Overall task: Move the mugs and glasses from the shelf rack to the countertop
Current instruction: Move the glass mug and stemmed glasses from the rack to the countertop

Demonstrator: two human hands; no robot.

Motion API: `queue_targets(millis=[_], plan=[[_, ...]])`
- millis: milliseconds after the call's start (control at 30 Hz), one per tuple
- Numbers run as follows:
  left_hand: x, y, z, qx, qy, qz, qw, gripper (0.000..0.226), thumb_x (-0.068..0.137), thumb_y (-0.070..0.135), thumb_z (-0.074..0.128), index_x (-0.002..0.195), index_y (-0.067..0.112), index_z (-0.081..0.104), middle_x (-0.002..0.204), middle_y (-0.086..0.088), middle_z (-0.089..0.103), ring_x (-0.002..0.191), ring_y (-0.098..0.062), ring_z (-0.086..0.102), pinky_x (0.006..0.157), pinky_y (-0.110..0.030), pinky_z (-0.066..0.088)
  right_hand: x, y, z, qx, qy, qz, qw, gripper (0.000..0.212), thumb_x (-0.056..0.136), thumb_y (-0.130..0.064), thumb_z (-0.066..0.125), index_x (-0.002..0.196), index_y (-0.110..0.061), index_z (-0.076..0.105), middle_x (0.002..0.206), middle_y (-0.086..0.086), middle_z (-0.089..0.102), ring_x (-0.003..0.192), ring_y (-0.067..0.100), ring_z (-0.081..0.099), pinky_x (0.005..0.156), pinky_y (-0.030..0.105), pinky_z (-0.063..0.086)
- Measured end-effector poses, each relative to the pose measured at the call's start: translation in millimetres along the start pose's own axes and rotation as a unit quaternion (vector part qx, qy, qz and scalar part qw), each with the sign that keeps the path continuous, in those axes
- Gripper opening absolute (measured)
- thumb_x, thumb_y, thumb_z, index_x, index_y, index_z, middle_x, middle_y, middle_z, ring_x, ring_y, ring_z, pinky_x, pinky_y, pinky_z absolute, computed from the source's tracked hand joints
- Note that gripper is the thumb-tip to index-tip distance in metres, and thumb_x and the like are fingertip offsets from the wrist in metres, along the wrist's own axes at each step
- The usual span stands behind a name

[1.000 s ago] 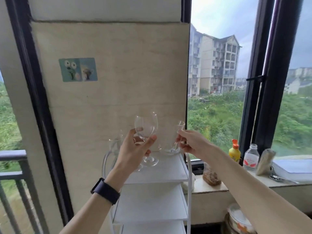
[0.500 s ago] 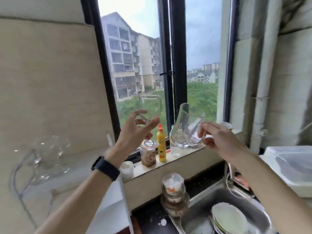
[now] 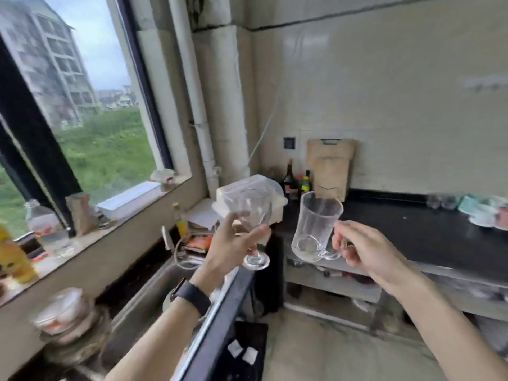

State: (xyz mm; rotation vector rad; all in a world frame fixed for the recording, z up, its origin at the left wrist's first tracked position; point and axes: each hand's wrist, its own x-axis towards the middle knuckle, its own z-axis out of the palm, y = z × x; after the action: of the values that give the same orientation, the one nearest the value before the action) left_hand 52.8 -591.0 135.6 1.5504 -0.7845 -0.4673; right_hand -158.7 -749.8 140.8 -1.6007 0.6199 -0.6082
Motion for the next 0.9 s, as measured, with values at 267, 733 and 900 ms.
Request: queue_targets(millis=[267, 733, 900], plan=[[45, -17, 207, -0.011, -0.161, -0.021, 0.987, 0.044, 0.079, 0.031, 0.083, 0.113, 0.019, 0.060, 0.080, -0.003, 0.071, 0.066, -0.017, 0.067, 0.067, -0.033, 0.056, -43, 45, -176, -0.013, 0.187, 0.058, 0.981, 0.043, 0.102, -0.033, 0.051, 0.065, -0.012, 0.058, 0.059, 0.001, 0.048, 0.053, 0.012, 0.040, 0.050, 0.023, 0.031], [163, -54, 457, -0.045, -0.321, -0.059, 0.944, 0.044, 0.085, 0.028, 0.077, 0.119, 0.017, 0.052, 0.091, -0.006, 0.067, 0.068, -0.017, 0.066, 0.069, -0.032, 0.057, 14, 122, -366, -0.027, 0.325, 0.158, 0.932, 0.038, 0.098, -0.036, 0.052, 0.065, -0.017, 0.059, 0.081, 0.007, 0.059, 0.060, 0.014, 0.045, 0.062, 0.031, 0.038], [210, -90, 523, -0.015, -0.347, -0.086, 0.934, 0.048, 0.079, 0.035, 0.082, 0.114, 0.021, 0.052, 0.098, -0.011, 0.069, 0.071, -0.016, 0.067, 0.073, -0.033, 0.058, 57, 150, -417, -0.026, 0.346, 0.187, 0.919, 0.035, 0.098, -0.031, 0.052, 0.070, -0.012, 0.058, 0.078, 0.003, 0.061, 0.063, 0.016, 0.046, 0.061, 0.031, 0.037]])
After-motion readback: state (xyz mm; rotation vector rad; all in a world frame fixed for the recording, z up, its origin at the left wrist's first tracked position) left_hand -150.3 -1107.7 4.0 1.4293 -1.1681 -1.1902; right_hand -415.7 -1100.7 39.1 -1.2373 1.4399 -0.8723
